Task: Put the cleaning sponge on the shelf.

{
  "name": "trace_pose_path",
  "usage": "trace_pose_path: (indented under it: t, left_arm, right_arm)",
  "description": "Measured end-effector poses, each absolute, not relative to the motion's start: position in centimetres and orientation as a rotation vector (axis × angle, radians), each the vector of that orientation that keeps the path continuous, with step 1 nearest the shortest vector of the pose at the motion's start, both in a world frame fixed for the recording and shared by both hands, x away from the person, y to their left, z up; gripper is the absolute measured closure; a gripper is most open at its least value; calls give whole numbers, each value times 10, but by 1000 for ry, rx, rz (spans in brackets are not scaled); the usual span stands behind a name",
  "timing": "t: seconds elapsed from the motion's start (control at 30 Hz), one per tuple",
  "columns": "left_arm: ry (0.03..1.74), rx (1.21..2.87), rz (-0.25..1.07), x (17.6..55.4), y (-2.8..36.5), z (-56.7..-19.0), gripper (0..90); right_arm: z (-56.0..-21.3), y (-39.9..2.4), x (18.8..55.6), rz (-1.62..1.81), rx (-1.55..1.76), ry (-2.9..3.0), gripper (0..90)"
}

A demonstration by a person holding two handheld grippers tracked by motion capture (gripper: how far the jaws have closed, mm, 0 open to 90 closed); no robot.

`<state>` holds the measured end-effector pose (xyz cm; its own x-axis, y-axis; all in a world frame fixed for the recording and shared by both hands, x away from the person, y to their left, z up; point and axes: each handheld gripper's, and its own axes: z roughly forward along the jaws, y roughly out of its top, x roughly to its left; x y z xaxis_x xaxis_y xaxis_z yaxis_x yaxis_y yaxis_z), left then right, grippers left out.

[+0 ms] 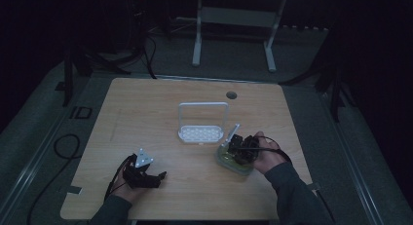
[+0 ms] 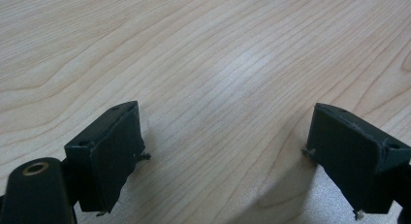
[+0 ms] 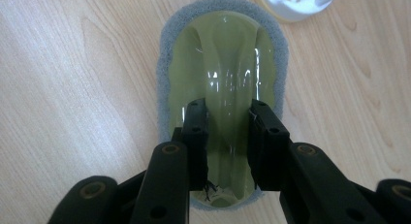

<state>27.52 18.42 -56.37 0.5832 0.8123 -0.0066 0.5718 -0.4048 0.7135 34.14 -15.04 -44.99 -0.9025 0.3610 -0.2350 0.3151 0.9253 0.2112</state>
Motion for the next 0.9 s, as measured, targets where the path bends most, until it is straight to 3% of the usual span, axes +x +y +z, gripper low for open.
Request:
trace_pose_path:
  t: [0.9]
  left_arm:
    - [1097, 2127, 451, 275, 184, -564, 127]
  right_arm:
    - [-441, -129, 347, 290, 371, 2780, 717]
